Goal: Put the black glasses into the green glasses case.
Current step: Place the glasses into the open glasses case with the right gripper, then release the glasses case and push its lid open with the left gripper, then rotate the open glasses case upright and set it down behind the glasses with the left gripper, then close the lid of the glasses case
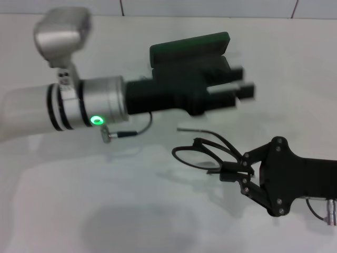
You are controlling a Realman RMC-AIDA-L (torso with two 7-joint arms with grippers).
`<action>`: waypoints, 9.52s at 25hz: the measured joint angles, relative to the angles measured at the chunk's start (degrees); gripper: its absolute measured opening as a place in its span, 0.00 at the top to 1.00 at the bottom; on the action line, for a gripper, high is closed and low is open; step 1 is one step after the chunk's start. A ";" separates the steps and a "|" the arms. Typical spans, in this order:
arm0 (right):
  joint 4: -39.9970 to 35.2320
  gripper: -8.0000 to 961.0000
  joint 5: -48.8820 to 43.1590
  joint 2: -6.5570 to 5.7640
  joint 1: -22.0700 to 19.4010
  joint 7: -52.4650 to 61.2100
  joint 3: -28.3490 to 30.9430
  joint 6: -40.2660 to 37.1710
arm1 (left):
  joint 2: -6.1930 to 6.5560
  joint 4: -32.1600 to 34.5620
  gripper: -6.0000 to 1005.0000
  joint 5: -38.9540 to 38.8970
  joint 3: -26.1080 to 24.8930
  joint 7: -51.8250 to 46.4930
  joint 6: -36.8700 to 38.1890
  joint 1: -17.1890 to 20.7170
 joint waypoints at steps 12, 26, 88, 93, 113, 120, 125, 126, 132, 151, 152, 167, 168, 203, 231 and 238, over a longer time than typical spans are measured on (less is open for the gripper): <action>-18.44 0.94 3.13 0.36 -2.90 -3.30 -5.39 33.44 | 0.26 0.28 0.43 -0.98 -17.27 3.62 -1.67 7.30; -25.60 0.94 4.43 0.41 7.30 -3.23 -24.47 77.53 | 0.36 0.24 0.43 -1.77 -17.43 3.65 -3.64 6.69; -16.24 0.76 13.87 -1.10 2.19 15.48 -21.73 48.77 | 2.26 3.08 0.43 10.06 -16.80 -9.10 -33.62 -2.73; -12.86 0.75 13.80 -2.16 1.74 20.51 -19.76 45.81 | 1.75 3.80 0.43 15.62 -16.73 -10.14 -38.67 -8.14; -12.08 0.75 10.75 -0.41 0.96 21.29 -17.50 45.96 | 0.97 9.94 0.43 29.35 1.82 -21.00 -44.87 -12.87; -12.04 0.75 9.02 -0.37 0.91 20.92 -17.88 45.61 | 0.31 9.97 0.43 32.47 2.58 -20.90 -48.53 -12.93; -12.04 0.75 8.58 -0.30 0.92 20.92 -17.90 45.62 | 0.19 9.98 0.43 32.68 6.57 -21.00 -52.55 -12.95; -12.04 0.75 8.58 -0.30 0.93 20.90 -17.92 45.62 | 0.16 9.98 0.43 32.69 7.51 -21.02 -53.28 -12.97; -12.30 0.74 8.57 -0.30 1.01 20.86 -17.99 45.54 | 0.14 9.56 0.43 32.84 9.23 -21.11 -54.15 -13.64; -11.99 0.74 8.59 0.05 1.08 18.49 -18.42 45.64 | 0.14 9.22 0.49 33.54 13.06 -21.15 -56.60 -13.61; -11.99 0.74 8.58 0.05 1.03 18.26 -18.51 45.68 | 0.13 9.15 0.50 33.54 13.76 -21.14 -57.25 -13.60; -11.91 0.73 8.58 0.14 0.73 16.43 -18.70 45.66 | 0.14 9.10 0.60 33.54 14.39 -20.45 -59.57 -13.65; -11.88 0.73 8.58 0.14 0.72 16.40 -18.70 45.72 | 0.14 9.10 0.61 33.54 14.49 -20.39 -59.58 -13.65; -12.41 0.73 2.91 -2.60 -2.52 17.02 -14.99 24.66 | 0.32 24.62 0.80 32.69 16.78 -15.03 -38.54 -5.11; -12.10 0.72 -6.36 -2.38 -4.06 19.26 -5.36 16.84 | 0.22 26.65 0.52 30.44 18.35 -9.03 -29.79 -0.62; -13.31 0.72 -6.09 -1.67 -4.47 19.63 -5.24 21.58 | 0.40 30.35 0.48 18.59 17.82 -4.74 -29.78 4.71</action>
